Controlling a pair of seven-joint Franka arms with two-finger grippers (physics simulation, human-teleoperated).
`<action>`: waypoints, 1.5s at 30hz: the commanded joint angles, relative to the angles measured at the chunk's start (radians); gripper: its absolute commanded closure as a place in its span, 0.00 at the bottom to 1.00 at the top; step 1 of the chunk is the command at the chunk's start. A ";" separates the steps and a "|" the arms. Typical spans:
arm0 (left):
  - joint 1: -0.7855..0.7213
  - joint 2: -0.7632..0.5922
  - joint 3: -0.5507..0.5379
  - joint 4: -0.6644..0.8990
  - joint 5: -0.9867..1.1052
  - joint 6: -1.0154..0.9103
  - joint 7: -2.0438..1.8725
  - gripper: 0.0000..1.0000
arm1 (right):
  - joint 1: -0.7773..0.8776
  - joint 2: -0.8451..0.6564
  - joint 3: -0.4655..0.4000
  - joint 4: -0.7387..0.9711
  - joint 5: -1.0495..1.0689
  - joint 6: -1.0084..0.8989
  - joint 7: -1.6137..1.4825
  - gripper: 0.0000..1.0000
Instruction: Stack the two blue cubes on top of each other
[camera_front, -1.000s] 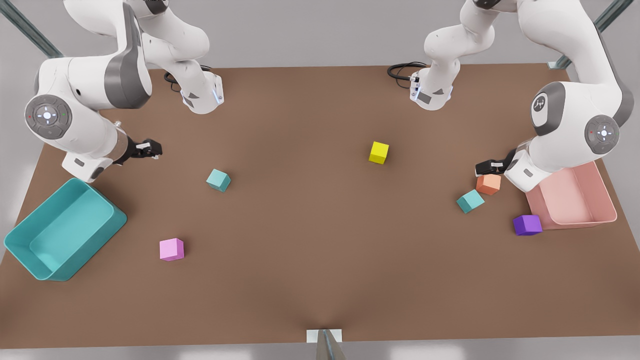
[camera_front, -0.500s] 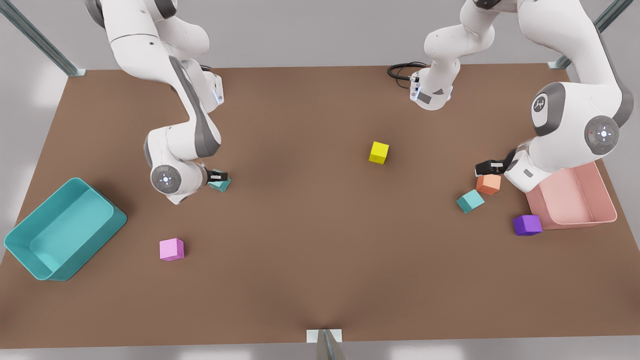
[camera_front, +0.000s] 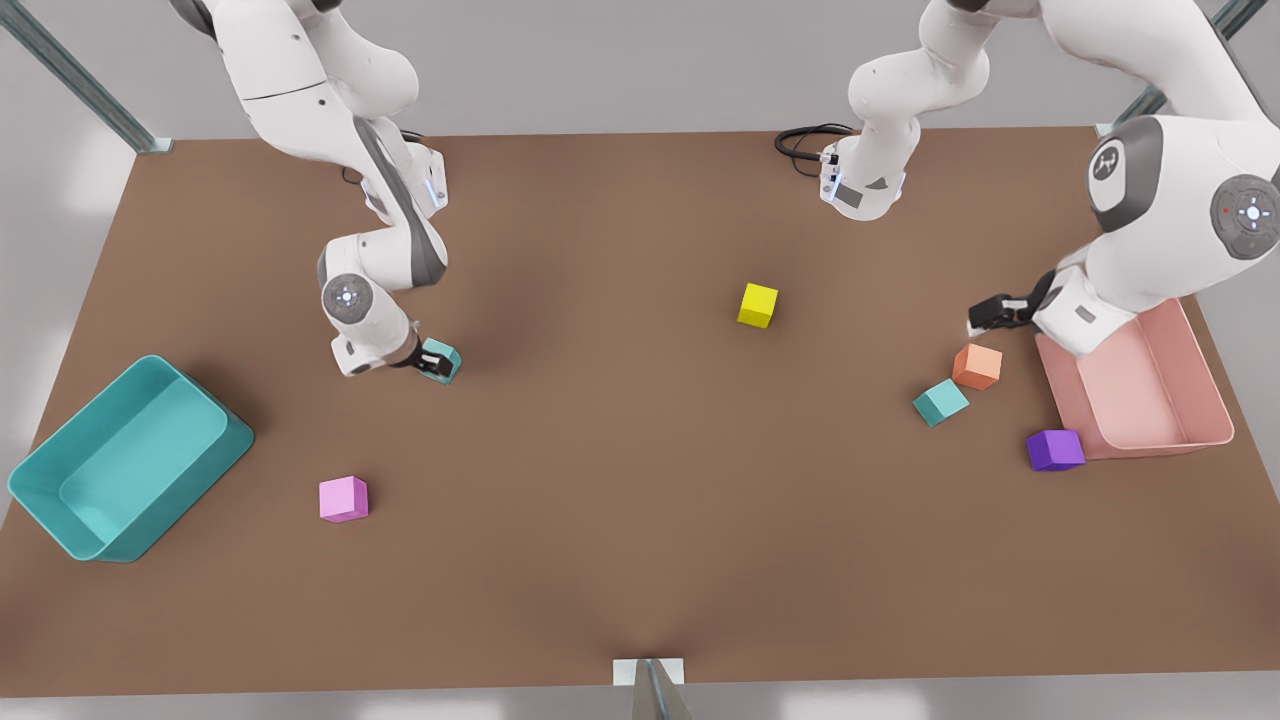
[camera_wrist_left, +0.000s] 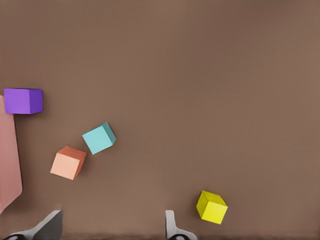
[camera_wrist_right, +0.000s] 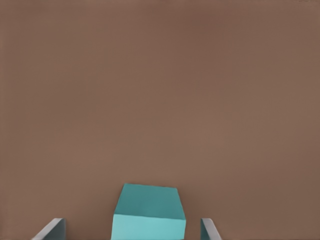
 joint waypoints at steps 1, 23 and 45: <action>-0.008 -0.003 -0.004 0.003 0.001 -0.137 0.000 0.00 | 0.000 -0.005 0.000 -0.011 0.001 0.154 0.203 0.00; -0.002 0.020 -0.003 -0.008 0.003 -0.168 0.021 0.00 | 0.007 0.014 0.009 -0.123 -0.001 0.109 0.188 0.00; -0.005 0.020 -0.003 -0.008 0.003 -0.171 0.020 0.00 | 0.010 0.092 0.060 0.009 0.151 -0.029 0.076 0.36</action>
